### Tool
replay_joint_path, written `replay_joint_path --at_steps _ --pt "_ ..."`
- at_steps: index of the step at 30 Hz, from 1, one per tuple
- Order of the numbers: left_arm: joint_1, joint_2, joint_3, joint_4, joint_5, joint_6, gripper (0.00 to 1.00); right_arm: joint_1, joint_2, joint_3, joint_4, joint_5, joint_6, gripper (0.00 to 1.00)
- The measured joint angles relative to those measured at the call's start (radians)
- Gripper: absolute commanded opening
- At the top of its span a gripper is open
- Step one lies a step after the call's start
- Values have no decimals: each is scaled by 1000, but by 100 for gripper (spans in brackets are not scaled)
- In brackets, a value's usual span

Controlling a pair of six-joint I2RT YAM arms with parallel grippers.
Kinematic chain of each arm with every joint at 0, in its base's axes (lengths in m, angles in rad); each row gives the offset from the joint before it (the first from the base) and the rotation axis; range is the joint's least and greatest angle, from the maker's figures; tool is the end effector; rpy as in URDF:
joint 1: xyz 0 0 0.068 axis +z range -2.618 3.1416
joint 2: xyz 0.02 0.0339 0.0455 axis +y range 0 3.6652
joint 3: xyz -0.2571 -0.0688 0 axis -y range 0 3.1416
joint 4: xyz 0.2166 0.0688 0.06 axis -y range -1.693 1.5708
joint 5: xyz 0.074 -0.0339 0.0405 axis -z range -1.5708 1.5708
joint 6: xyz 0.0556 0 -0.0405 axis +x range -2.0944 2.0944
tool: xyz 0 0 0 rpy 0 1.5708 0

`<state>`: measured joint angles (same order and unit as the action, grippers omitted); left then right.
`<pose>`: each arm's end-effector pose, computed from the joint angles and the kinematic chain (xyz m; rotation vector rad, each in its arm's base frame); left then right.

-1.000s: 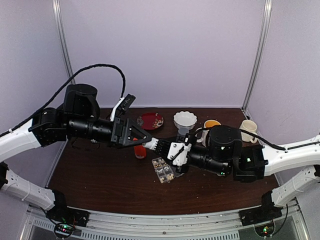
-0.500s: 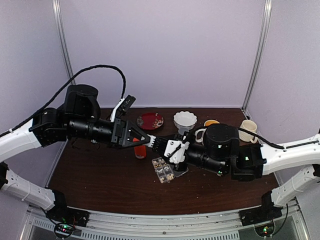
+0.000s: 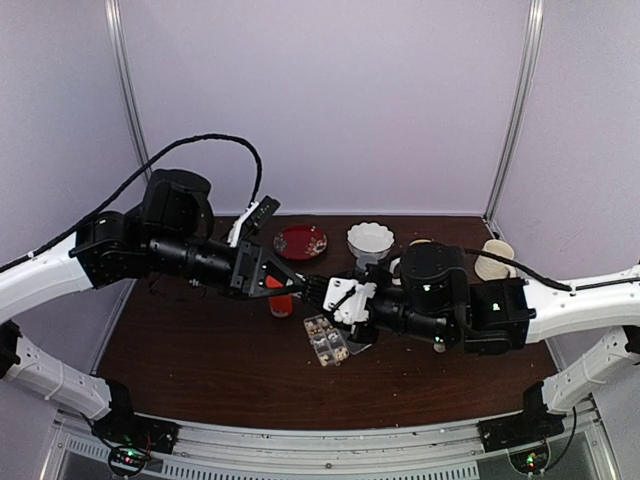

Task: Sort the pills into containers
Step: Screw the lid of the pill bottle onto the pill bottle.

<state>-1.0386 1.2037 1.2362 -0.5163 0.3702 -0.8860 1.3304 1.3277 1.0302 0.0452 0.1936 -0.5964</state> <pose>0.1114 -0.2288 0.3619 0.4540 2.3741 -1.4478 0.0835 0.2959 0.3248 -1.4214 1.1553 0.3423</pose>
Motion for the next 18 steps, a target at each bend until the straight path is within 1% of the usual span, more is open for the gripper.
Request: replay_joint_path --at_steps 5,8,13,18 --pt "4 26 12 -29 30 24 0 -8 0 15 -70 -41 52 0" --pt "5 34 12 -43 51 36 0 -32 -3 15 -97 -129 101 0" --pt "4 35 12 -44 102 110 0 -108 -26 25 -145 -398 229 0" --pt "-34 -13 12 -24 105 282 0 -167 -24 105 -227 -655 338 0"
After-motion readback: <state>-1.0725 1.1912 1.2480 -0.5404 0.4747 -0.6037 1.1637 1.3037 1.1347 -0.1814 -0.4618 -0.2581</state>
